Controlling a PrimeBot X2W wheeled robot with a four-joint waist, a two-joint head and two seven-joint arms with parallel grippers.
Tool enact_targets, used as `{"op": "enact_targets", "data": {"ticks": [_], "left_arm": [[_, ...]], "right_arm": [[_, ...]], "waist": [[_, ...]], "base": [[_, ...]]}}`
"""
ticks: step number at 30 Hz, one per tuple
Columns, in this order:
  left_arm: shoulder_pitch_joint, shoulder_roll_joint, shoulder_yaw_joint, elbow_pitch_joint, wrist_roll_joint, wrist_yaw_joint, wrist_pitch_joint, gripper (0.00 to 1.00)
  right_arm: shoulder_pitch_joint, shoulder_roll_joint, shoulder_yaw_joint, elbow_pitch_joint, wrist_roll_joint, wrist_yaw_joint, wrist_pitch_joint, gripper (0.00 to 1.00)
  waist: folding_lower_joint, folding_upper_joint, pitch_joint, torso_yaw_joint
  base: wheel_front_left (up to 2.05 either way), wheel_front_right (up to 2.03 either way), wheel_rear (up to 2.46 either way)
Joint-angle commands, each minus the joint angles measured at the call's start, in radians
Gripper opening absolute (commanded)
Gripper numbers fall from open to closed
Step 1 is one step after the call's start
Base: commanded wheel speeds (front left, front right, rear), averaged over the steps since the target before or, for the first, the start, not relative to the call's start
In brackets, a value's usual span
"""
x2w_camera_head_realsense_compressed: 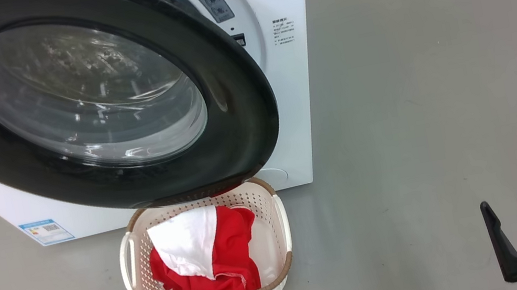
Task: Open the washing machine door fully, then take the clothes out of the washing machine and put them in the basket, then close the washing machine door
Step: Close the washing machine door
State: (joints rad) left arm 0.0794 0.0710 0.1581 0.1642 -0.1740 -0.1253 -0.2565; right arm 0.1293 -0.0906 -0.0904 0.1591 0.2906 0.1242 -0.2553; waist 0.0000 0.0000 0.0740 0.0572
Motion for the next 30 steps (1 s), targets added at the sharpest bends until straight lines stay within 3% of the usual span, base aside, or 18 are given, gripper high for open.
{"op": "enact_targets", "data": {"ticks": [1, 16, 17, 18, 19, 30], "left_arm": [[-0.009, 0.007, 0.034, -0.021, 0.012, -0.005, -0.005, 1.00], [-0.032, -0.010, 0.029, -0.013, 0.023, -0.005, -0.005, 1.00], [-0.033, -0.011, 0.028, -0.012, 0.024, -0.005, -0.005, 1.00], [-0.033, -0.011, 0.026, -0.012, 0.024, -0.005, -0.005, 1.00], [-0.034, -0.012, 0.023, -0.011, 0.024, -0.005, -0.005, 1.00], [-0.051, -0.020, -0.030, 0.001, 0.017, -0.005, -0.005, 1.00]], "right_arm": [[0.001, -0.015, 0.015, -0.025, 0.001, 0.007, -0.006, 1.00], [-0.015, -0.006, 0.017, -0.025, -0.002, 0.007, -0.006, 1.00], [-0.016, -0.005, 0.018, -0.026, -0.001, 0.007, -0.006, 0.87], [-0.017, -0.004, 0.019, -0.028, 0.002, 0.007, -0.006, 0.32], [-0.018, -0.003, 0.023, -0.030, 0.006, 0.007, -0.006, 0.00], [-0.112, -0.001, 0.175, -0.015, 0.032, 0.007, -0.006, 0.00]], "waist": [[0.0000, 0.0000, 0.000, 0.000], [0.0000, 0.0000, 0.008, 0.011], [0.0000, 0.0000, 0.008, 0.012], [0.0000, 0.0000, 0.007, 0.013], [0.0000, 0.0000, 0.006, 0.015], [0.0000, 0.0000, 0.013, 0.084]], "base": [[0.00, 0.00, 0.00], [0.00, 0.00, 0.00], [0.00, 0.00, 0.00], [0.00, 0.00, 0.00], [0.00, 0.00, 0.00], [0.00, 0.00, 0.00]]}}
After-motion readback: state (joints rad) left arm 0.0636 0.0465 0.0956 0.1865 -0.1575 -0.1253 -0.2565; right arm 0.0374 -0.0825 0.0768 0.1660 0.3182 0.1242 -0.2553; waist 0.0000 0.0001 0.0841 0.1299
